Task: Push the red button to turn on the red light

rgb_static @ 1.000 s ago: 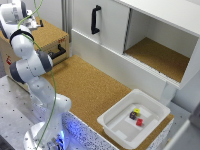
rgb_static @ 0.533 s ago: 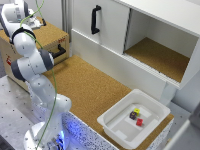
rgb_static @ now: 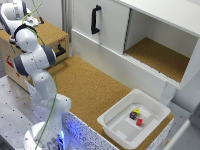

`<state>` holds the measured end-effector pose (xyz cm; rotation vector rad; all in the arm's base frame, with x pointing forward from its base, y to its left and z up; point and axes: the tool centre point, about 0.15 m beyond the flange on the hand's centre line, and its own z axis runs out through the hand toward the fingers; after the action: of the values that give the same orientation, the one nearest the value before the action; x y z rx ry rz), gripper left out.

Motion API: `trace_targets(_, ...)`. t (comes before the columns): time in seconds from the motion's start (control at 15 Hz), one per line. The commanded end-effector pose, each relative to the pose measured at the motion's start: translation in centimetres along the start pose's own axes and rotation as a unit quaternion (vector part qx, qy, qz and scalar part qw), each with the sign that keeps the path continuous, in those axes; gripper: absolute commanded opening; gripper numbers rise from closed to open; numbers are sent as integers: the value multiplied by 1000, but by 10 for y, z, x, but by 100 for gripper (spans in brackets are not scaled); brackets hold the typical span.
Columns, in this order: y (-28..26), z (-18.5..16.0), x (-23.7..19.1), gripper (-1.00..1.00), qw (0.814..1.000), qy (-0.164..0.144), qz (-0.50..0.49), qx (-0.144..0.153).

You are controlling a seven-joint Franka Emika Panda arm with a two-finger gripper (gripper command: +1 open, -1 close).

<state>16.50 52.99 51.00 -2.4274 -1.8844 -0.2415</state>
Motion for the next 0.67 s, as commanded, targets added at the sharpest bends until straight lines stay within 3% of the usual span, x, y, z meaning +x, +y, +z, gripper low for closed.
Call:
trace_targets(0.0, -7, 4, 95, 100, 992, -123, 1, -35)
trace_targets(0.47, -27, 7, 98, 100, 991, -128, 9, -31)
trace_targets(0.53, -28, 9, 96, -100, 991, -127, 12, -29)
trace_targets(0.6, -29, 10, 97, -100, 992, -124, 11, -28)
